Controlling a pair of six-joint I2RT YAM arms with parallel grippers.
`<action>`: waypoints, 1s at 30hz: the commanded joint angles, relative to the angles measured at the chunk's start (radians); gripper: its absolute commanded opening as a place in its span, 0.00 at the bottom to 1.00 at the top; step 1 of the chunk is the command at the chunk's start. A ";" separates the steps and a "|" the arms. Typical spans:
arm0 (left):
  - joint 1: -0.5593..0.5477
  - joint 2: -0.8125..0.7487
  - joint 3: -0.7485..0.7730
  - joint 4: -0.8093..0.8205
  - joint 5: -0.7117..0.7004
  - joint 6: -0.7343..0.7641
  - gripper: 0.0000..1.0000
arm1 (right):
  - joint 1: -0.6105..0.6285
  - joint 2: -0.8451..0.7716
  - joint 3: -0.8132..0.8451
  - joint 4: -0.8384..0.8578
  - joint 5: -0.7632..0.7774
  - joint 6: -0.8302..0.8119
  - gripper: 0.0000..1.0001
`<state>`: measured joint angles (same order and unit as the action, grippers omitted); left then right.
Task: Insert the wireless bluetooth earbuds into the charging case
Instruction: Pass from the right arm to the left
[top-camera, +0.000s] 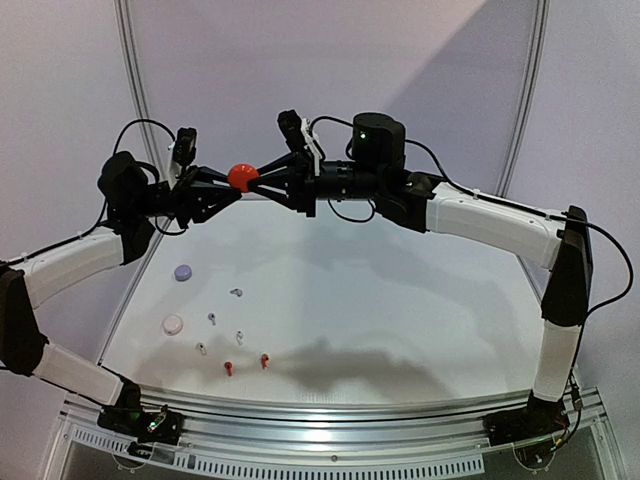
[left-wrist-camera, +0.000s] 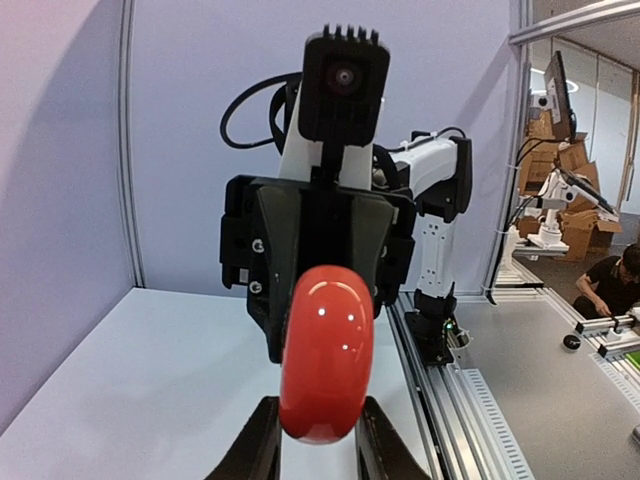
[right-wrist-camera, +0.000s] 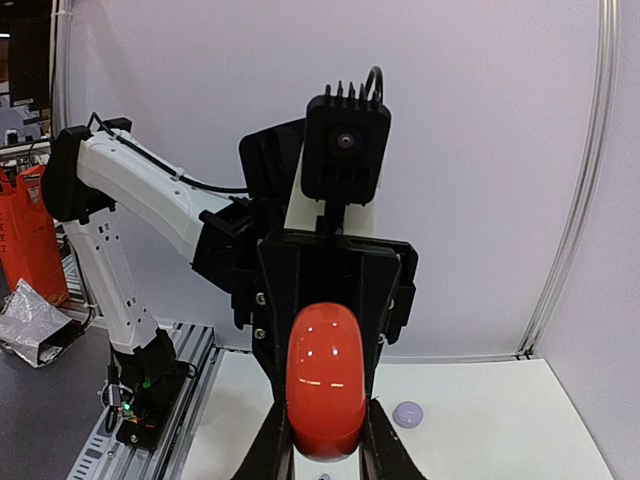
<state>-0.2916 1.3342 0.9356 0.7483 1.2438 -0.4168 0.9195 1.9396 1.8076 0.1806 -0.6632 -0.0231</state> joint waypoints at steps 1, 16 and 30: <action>-0.024 0.013 0.031 0.025 0.016 -0.022 0.27 | 0.004 0.032 0.025 -0.043 0.052 -0.026 0.00; -0.027 0.022 0.031 0.044 0.026 -0.036 0.00 | 0.004 0.051 0.047 -0.052 0.056 -0.028 0.00; -0.027 0.020 0.067 -0.178 0.106 0.392 0.00 | 0.003 0.032 0.042 -0.106 0.124 -0.054 0.60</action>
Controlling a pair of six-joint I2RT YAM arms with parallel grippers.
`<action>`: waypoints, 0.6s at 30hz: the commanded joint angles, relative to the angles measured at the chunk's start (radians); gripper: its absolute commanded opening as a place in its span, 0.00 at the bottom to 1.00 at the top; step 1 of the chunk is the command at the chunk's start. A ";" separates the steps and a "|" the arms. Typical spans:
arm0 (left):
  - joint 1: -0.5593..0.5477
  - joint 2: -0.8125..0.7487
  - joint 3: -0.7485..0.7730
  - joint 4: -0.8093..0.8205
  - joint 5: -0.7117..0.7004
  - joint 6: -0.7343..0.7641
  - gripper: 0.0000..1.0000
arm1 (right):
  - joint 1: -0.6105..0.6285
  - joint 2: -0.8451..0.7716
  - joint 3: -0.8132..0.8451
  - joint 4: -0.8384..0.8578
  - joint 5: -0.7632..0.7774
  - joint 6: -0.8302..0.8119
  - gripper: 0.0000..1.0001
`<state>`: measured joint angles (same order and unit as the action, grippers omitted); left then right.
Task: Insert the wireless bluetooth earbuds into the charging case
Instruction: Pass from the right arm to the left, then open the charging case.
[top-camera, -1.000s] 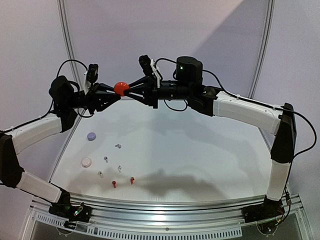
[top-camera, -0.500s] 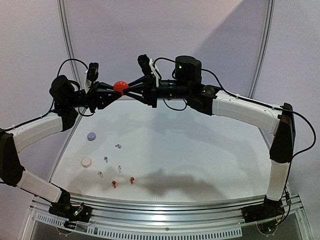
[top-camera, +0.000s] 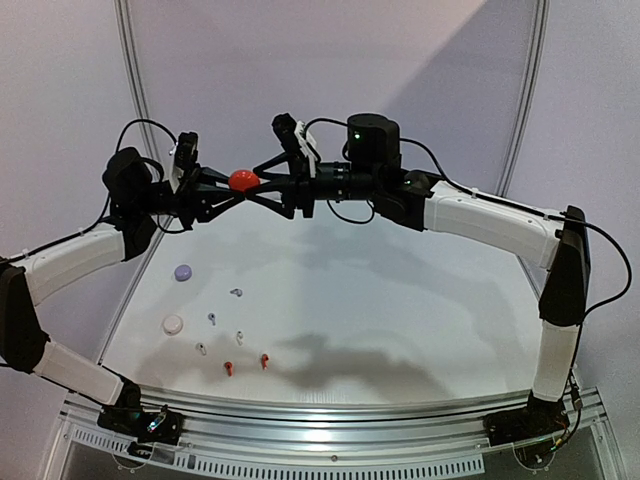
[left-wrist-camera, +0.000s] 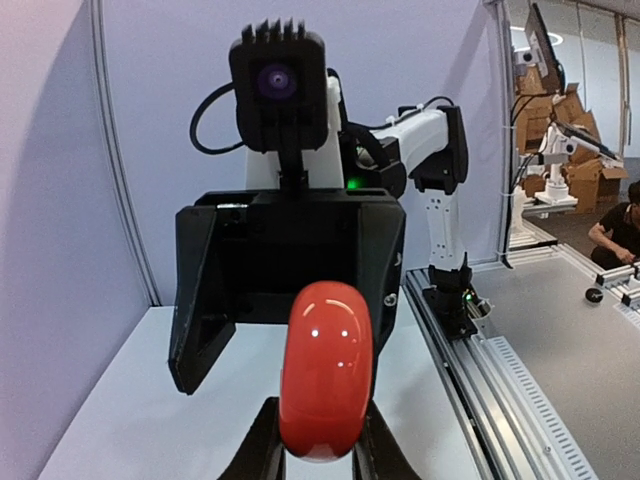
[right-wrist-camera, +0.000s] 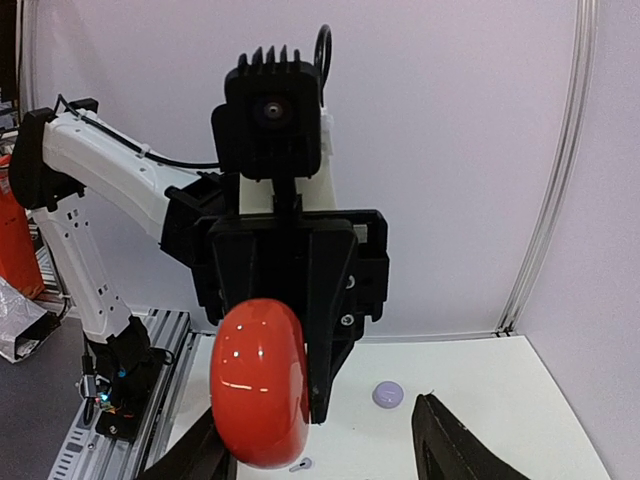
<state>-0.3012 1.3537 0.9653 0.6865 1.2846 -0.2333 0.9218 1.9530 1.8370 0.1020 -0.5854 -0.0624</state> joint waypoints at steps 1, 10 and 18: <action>-0.018 -0.001 0.042 -0.156 0.065 0.257 0.00 | 0.000 0.019 0.014 -0.026 0.048 -0.013 0.60; -0.043 -0.031 0.081 -0.461 -0.025 0.640 0.00 | 0.000 0.045 0.068 -0.055 0.073 -0.024 0.57; -0.052 -0.037 0.092 -0.589 -0.064 0.811 0.00 | 0.001 0.068 0.144 -0.101 0.068 -0.043 0.55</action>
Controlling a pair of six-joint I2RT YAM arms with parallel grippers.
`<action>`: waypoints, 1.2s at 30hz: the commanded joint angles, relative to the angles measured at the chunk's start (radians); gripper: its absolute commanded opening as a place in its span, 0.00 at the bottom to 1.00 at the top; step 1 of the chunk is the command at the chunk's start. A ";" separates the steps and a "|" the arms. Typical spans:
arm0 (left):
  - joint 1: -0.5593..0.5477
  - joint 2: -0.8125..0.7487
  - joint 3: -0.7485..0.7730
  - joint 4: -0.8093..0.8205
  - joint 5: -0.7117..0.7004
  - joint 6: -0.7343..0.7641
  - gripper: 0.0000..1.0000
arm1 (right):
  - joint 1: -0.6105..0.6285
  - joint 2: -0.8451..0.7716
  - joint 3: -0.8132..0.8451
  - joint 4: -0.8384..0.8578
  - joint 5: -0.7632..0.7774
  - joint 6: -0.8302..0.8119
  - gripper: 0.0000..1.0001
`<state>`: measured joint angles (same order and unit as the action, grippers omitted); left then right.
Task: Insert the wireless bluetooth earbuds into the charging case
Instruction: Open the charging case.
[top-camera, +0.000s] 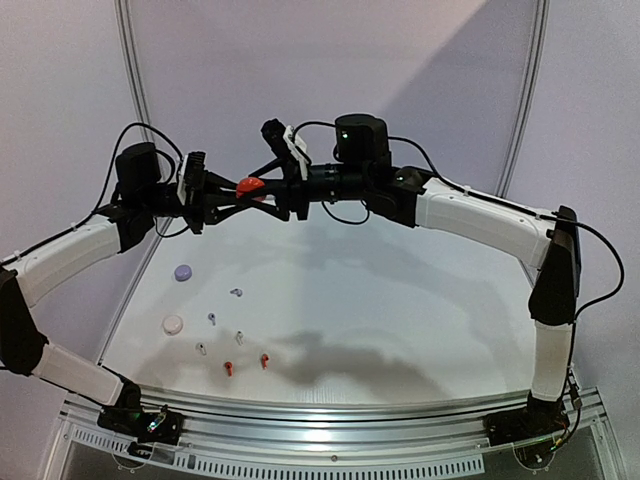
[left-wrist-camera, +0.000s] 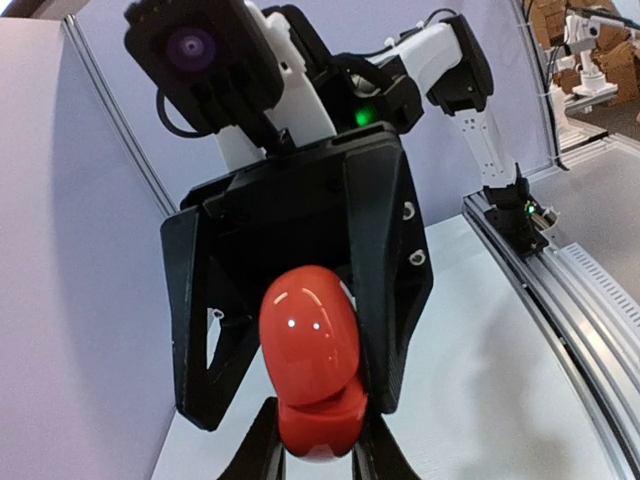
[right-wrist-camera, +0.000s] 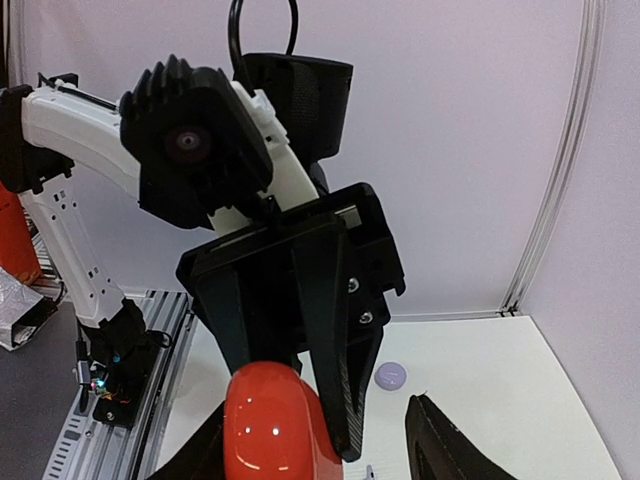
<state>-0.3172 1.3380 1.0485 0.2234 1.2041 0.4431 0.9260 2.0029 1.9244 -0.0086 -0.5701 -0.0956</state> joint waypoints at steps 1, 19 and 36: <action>-0.036 -0.023 0.009 -0.135 0.013 0.147 0.00 | -0.003 0.016 0.057 0.010 0.054 -0.013 0.55; -0.041 -0.031 -0.002 -0.277 -0.031 0.342 0.00 | -0.035 0.015 0.051 -0.042 0.053 0.032 0.53; -0.027 -0.012 -0.070 -0.026 -0.023 -0.165 0.00 | -0.041 0.019 0.051 0.044 -0.057 0.140 0.61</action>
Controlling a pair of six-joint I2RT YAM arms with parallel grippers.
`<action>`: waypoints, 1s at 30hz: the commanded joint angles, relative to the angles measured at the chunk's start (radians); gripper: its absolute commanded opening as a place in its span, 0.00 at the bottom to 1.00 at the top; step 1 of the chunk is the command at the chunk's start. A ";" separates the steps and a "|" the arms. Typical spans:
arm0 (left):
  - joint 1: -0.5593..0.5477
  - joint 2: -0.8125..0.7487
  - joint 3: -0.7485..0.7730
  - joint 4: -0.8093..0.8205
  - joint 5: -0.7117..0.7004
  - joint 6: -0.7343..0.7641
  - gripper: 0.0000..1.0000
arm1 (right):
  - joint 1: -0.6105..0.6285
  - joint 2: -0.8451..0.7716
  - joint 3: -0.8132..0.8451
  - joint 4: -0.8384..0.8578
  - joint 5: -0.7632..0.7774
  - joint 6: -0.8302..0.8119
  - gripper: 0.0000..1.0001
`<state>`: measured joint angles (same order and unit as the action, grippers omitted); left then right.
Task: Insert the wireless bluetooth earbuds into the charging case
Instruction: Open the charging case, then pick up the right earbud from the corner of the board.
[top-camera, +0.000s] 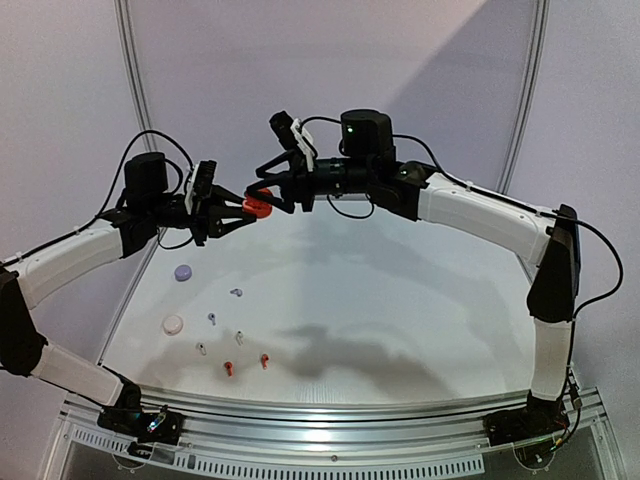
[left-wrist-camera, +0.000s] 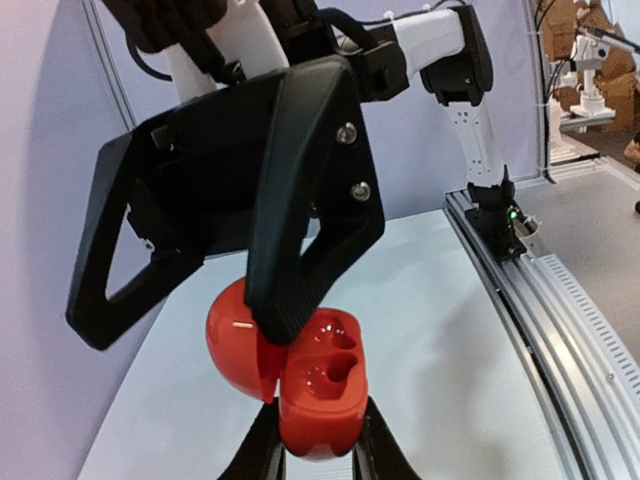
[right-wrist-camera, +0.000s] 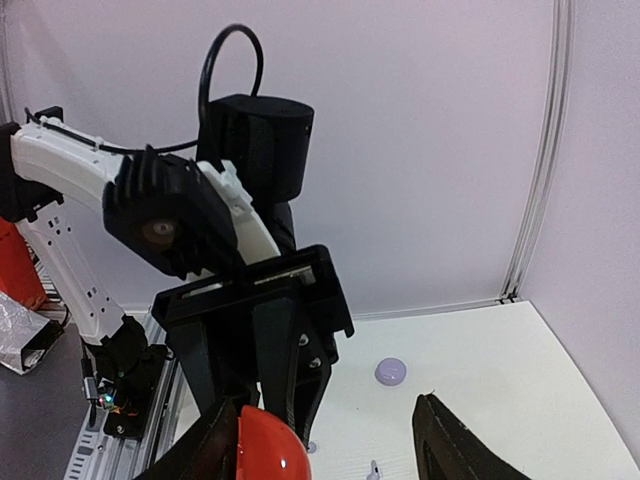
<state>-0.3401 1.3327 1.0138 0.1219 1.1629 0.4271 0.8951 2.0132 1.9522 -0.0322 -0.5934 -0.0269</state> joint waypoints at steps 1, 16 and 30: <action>-0.004 -0.006 -0.038 0.079 0.017 -0.158 0.00 | -0.010 0.009 0.024 0.071 -0.033 0.078 0.62; 0.028 -0.073 -0.149 0.271 -0.248 -0.482 0.00 | -0.143 -0.063 -0.041 0.123 0.207 0.540 0.77; 0.155 -0.252 -0.140 -0.189 -0.451 -0.367 0.00 | -0.182 0.073 0.165 -0.777 0.686 0.482 0.69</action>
<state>-0.1963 1.1046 0.8722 0.1246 0.8089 0.0055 0.6949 2.0182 2.0632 -0.5159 0.0185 0.4656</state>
